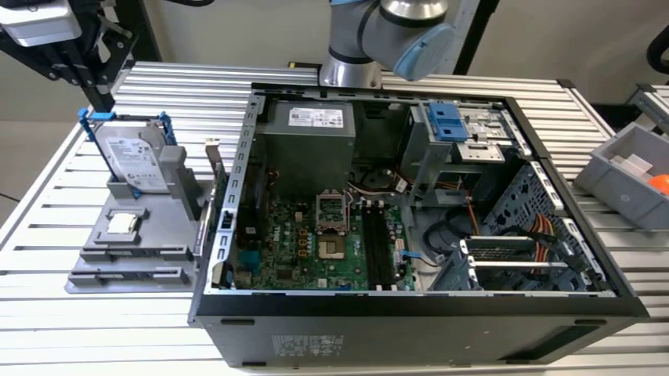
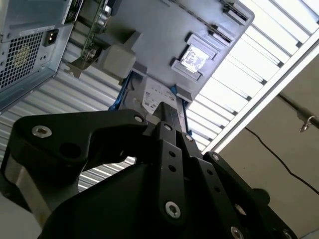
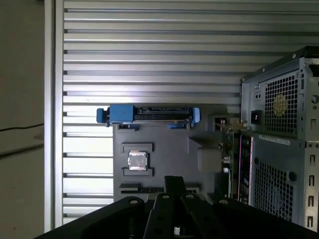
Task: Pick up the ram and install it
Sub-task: 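Reach for the ram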
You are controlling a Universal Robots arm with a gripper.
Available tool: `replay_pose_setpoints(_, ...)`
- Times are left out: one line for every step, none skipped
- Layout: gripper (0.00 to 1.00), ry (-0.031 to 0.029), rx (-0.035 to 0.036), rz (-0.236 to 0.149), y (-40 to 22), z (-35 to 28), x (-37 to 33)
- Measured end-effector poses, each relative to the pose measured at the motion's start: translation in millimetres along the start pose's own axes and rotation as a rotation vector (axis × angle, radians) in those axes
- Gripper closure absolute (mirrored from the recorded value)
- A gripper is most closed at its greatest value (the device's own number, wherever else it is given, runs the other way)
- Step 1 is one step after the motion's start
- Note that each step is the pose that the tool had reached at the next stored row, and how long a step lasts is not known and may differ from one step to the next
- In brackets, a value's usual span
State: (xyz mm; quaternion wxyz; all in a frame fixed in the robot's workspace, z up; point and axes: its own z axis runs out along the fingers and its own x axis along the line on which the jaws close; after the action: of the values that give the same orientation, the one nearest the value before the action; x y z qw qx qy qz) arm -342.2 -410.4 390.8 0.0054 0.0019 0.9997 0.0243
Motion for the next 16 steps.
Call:
replay_pose_setpoints(1.0, 0.0, 0.0, -0.001, 0.0, 0.1, 1.1)
replay_pose_setpoints(1.0, 0.0001, -0.0001, -0.001, 0.0, 0.1, 2.1)
replay_pose_setpoints(1.0, 0.0001, -0.0001, -0.001, 0.0, 0.0, 2.9)
replay_pose_setpoints(1.0, 0.0001, 0.0, -0.001, 0.0, 0.0, 3.4)
replay_pose_setpoints(1.0, 0.0001, -0.0001, -0.002, -0.1, 0.0, 3.6)
replay_pose_setpoints(1.0, 0.0001, -0.0001, -0.002, -0.2, 0.1, 3.7)
replay_pose_setpoints(1.0, 0.0001, -0.0001, -0.002, -0.4, 0.1, 3.9)
replay_pose_setpoints(1.0, 0.0002, 0.0, -0.002, -1.0, 0.1, 4.0)
replay_pose_setpoints(1.0, 0.0002, 0.0, -0.001, -1.9, 0.1, 4.1)
replay_pose_setpoints(1.0, 0.0, -0.0001, -0.001, -3.0, 0.2, 4.1)
replay_pose_setpoints(1.0, 0.0001, -0.0001, -0.001, -4.1, 0.2, 4.1)
replay_pose_setpoints(1.0, 0.0001, -0.0001, -0.001, -5.1, 0.2, 4.1)
replay_pose_setpoints(1.0, 0.0001, 0.0, -0.001, -6.0, 0.2, 4.1)
replay_pose_setpoints(1.0, 0.0001, -0.0001, -0.001, -6.8, 0.3, 4.1)
replay_pose_setpoints(1.0, 0.0001, -0.0001, -0.001, -7.4, 0.4, 4.1)
replay_pose_setpoints(1.0, 0.0001, -0.0001, -0.001, -8.1, 0.4, 4.1)
